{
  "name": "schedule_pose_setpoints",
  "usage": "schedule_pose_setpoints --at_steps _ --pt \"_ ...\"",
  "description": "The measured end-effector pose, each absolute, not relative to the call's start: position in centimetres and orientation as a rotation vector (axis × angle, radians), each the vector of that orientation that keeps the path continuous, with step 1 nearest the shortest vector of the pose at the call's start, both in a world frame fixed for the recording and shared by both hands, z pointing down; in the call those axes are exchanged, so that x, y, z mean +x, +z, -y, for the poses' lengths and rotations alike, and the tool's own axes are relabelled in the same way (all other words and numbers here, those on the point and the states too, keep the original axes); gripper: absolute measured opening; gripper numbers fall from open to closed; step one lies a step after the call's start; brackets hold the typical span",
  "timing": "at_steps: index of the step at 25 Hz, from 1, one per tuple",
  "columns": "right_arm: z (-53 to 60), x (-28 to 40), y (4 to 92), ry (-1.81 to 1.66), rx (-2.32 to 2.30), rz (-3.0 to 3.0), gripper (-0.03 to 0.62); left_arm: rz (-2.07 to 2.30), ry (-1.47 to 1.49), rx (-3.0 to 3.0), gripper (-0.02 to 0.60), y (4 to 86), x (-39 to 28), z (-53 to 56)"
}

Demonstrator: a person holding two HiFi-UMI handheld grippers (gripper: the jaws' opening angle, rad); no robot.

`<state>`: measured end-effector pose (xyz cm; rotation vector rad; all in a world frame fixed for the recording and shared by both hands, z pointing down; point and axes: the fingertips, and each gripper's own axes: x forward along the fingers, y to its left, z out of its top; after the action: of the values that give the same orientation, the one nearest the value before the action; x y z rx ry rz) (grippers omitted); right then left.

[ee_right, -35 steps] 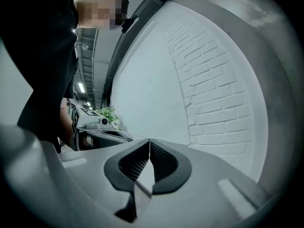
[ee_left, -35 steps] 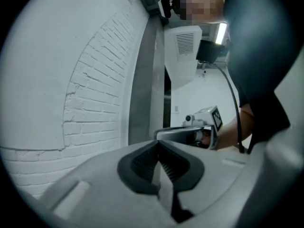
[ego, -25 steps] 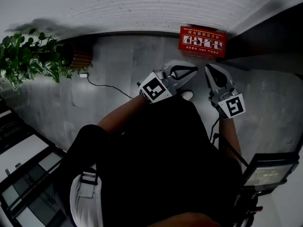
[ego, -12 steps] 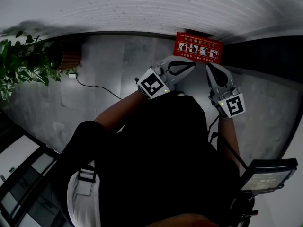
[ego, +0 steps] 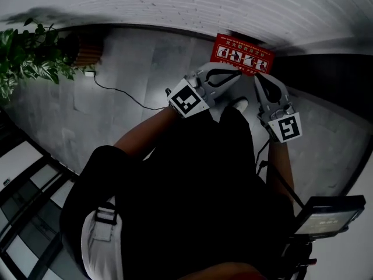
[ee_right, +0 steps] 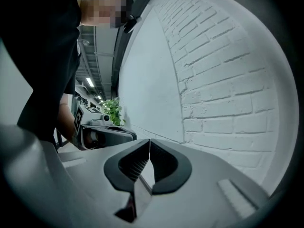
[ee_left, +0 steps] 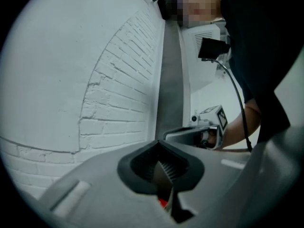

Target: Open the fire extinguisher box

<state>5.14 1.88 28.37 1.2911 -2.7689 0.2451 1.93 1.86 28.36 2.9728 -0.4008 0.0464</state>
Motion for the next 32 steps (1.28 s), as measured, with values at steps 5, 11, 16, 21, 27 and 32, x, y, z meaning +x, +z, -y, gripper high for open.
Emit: schedule_pose_setpoints --at_steps 5,11,16,21,27,32 --pt "-3.9 8.6 29.1 0.239 1.191 2.829 0.011 0.551 0.089 2.951 0.003 29.3 5.4 -3.9" --pt "-4.1 10.7 33.0 0.377 1.166 2.819 0.011 0.653 0.122 2.905 0.003 31.8 7.6 -4.9" --pt "-2.0 10.8 42.0 0.634 1.258 2.709 0.061 0.676 0.157 2.852 0.003 36.9 6.5 -3.7" --pt "-1.2 11.7 52.4 0.838 1.449 2.565 0.073 0.602 0.212 2.822 0.003 43.5 5.7 -4.5" --pt "-3.2 11.1 66.3 1.32 1.571 2.316 0.118 0.51 0.294 2.788 0.003 51.1 5.3 -4.5" --pt "-4.2 12.9 76.3 1.762 1.786 2.077 0.121 0.469 0.35 2.778 0.005 55.7 5.9 -4.1"
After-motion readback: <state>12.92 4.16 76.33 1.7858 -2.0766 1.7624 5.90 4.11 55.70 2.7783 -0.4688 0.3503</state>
